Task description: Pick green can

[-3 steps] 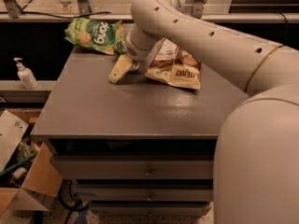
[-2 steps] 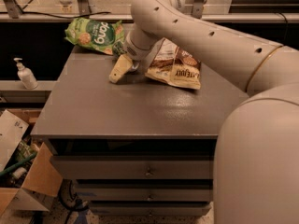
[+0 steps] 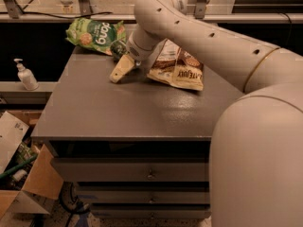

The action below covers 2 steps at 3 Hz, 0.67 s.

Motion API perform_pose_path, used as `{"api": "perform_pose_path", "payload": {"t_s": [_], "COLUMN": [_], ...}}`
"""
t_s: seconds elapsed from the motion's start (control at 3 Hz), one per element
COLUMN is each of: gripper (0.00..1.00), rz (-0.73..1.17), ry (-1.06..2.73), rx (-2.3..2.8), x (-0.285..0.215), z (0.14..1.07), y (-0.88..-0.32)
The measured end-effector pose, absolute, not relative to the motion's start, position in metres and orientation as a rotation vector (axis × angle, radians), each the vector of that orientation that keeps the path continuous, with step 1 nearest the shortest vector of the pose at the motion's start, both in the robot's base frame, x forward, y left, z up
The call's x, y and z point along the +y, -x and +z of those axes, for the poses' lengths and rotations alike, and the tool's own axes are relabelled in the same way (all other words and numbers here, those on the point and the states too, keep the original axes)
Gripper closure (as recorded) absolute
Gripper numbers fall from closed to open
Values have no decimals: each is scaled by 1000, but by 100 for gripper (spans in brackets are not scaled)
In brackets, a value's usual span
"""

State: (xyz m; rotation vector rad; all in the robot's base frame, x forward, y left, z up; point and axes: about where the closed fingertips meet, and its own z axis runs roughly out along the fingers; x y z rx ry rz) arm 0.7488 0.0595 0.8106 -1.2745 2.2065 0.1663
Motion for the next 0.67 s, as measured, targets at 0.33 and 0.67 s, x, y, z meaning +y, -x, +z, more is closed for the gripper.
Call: {"api": "perform_pose_path", "payload": {"t_s": [0.33, 0.67], "gripper": [0, 0], "rz": [167, 168], "ry": [1275, 1279], "rx": [2207, 2211], "x": [60, 60], "z": [810, 811], "y": [-749, -752]}}
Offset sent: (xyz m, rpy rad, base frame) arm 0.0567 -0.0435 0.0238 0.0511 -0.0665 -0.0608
